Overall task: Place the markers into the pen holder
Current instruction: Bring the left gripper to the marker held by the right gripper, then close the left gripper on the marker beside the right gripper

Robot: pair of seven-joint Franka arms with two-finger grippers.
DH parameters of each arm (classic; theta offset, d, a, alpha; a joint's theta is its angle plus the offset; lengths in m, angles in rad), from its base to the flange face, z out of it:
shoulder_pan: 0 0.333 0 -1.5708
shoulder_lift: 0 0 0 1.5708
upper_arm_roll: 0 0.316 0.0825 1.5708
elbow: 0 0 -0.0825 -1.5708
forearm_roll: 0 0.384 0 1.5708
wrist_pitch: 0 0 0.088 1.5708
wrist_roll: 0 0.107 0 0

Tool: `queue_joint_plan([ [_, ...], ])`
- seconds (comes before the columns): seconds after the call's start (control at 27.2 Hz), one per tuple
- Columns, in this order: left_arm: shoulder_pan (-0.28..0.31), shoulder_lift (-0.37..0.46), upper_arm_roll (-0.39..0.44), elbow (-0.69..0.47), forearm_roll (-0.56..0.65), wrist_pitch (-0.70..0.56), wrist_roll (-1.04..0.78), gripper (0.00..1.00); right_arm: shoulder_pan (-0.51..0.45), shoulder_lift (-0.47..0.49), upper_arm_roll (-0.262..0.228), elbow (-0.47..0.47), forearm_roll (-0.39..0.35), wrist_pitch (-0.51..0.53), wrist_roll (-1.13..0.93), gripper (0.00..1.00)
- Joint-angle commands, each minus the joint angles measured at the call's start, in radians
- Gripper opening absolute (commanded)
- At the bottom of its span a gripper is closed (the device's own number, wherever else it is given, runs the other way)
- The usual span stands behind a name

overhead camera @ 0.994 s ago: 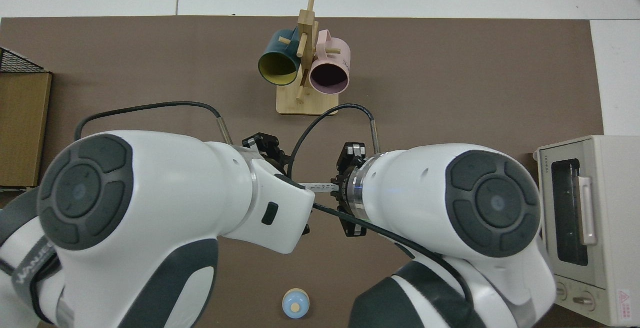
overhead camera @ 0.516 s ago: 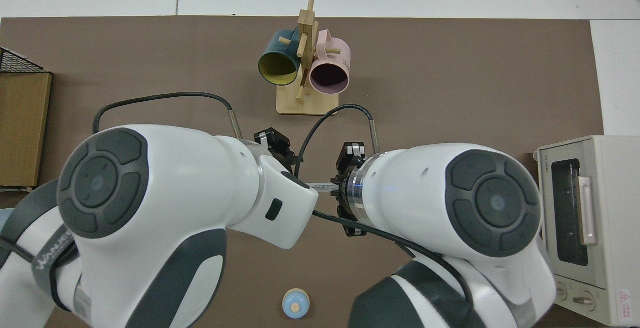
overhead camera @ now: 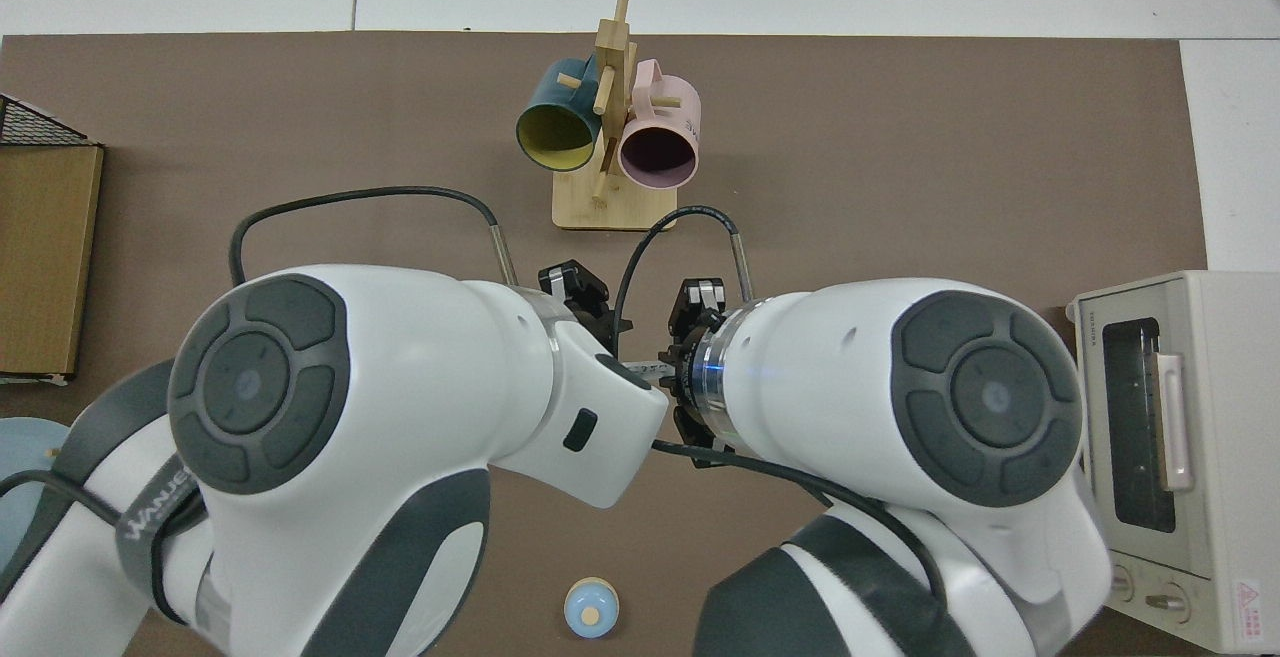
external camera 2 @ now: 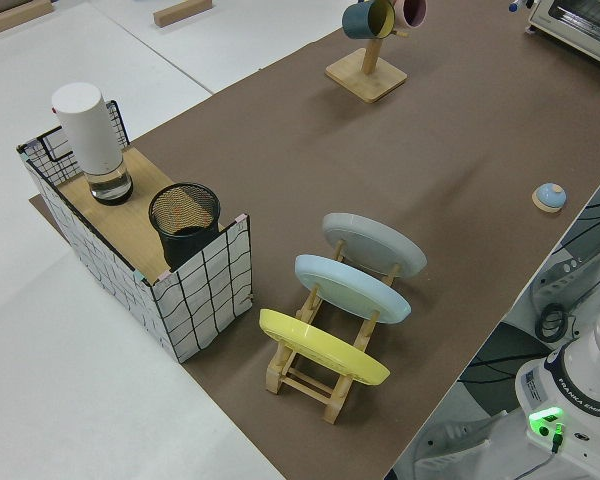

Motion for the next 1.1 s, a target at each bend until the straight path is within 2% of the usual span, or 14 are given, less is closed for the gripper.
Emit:
queue_joint_plan([
  [0.0,-0.030,0.000,0.011,-0.021,-0.015,0.036,0.016,0.56,-0.001,0.016,0.000,0.027,-0.006,-0.013,-0.028,0.00],
  [0.29,-0.030,0.025,-0.009,-0.021,-0.015,0.037,0.003,0.54,-0.015,0.042,0.000,0.090,-0.006,-0.026,-0.030,0.00],
  [1.07,-0.013,0.026,-0.007,-0.010,-0.004,0.033,0.006,0.54,-0.018,0.054,-0.002,0.075,-0.015,-0.027,-0.057,0.00],
])
